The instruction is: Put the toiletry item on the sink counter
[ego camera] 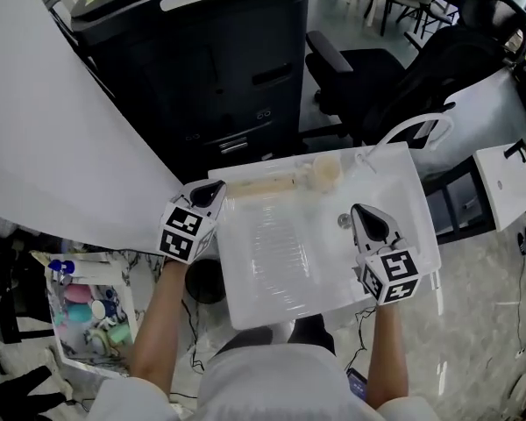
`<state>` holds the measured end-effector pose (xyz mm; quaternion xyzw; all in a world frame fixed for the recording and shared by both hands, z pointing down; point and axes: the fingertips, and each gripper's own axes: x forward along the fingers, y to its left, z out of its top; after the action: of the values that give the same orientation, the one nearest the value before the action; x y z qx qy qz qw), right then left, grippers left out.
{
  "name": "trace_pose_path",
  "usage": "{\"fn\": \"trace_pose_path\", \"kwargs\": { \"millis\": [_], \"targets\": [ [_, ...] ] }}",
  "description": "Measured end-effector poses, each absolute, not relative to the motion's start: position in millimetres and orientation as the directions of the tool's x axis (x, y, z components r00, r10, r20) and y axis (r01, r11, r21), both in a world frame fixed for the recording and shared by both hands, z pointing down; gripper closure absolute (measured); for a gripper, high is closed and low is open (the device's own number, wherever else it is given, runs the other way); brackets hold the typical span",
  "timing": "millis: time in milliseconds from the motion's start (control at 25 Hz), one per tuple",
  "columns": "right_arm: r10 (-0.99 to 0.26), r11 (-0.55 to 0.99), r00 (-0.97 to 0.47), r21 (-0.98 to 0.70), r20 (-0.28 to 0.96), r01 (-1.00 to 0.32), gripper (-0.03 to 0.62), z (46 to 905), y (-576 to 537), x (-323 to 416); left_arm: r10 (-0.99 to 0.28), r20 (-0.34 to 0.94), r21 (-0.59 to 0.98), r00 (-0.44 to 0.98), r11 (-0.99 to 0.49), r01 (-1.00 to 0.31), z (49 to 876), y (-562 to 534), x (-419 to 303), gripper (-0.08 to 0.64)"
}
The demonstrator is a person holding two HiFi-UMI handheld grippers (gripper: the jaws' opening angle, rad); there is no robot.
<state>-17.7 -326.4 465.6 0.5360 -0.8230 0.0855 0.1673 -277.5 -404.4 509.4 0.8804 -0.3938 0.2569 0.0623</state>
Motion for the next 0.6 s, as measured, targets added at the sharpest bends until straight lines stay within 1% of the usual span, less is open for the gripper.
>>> {"fn": "trace_pose_path", "kwargs": {
  "millis": [280, 600],
  "targets": [
    [-0.871, 0.437, -0.388, 0.114, 0.302, -0.892, 0.595, 426, -295, -58, -0.709, 0.345, -0.06, 0.616, -0.671, -0.739, 453, -344, -307, 0.549],
    [-0.877, 0.463, -0.417, 0.185, 0.239, -0.867, 0.596, 391, -269, -87, -0.771, 0.234, -0.133, 0.592, -0.628, -0.767, 402, -297, -332, 0.549]
  ]
}}
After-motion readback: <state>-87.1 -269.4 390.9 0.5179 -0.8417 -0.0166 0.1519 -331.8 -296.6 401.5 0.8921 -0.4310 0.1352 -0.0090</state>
